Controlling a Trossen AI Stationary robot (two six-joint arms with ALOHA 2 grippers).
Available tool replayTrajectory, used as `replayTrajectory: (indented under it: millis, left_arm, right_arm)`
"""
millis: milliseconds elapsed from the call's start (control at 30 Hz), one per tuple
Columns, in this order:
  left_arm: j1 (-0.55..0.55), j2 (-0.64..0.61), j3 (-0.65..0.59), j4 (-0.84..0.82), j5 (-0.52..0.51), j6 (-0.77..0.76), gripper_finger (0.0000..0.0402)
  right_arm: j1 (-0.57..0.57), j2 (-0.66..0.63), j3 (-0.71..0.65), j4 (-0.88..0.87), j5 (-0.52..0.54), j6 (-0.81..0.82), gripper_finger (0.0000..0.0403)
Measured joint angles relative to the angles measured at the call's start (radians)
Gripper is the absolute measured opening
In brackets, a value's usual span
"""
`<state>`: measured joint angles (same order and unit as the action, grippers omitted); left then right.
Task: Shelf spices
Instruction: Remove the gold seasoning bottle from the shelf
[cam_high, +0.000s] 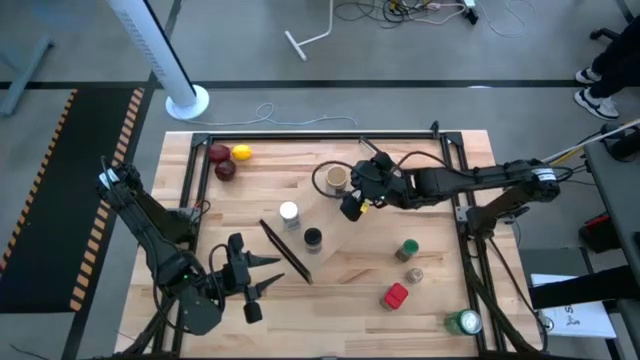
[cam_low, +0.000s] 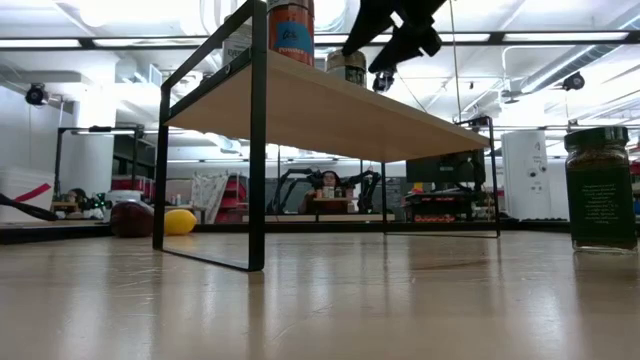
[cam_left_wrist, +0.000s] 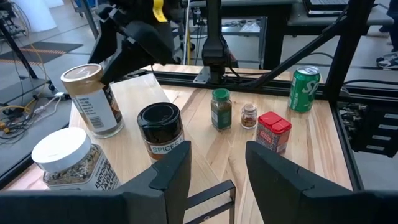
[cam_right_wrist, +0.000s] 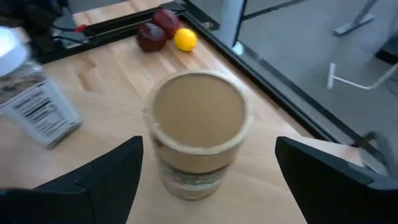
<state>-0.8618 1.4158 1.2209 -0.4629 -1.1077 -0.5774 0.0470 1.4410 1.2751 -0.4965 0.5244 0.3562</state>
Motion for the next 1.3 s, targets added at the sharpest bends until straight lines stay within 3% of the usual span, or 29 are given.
replayTrajectory:
  millis: [167,533,867,1300]
  left_arm:
    - [-0.001,0.0,0.0,0.0,0.002,0.0,0.0142]
    - [-0.001,0.0,0.0,0.0,0.004,0.0,0.0142]
    - [0.0,0.0,0.0,-0.001,0.006,0.0,0.0142]
    - [-0.001,0.0,0.0,-0.002,0.009,0.0,0.0142]
  right_arm:
    - [-0.012,0.0,0.0,0.016,-0.019,-0.014,0.0341]
    - [-0.077,0.0,0.0,0.08,-0.162,-0.028,0.0341]
    - [-0.107,0.004,0.0,0.092,-0.211,-0.034,0.0341]
    - [-0.141,0.13,0.009,0.195,-0.237,-0.097,0.0341]
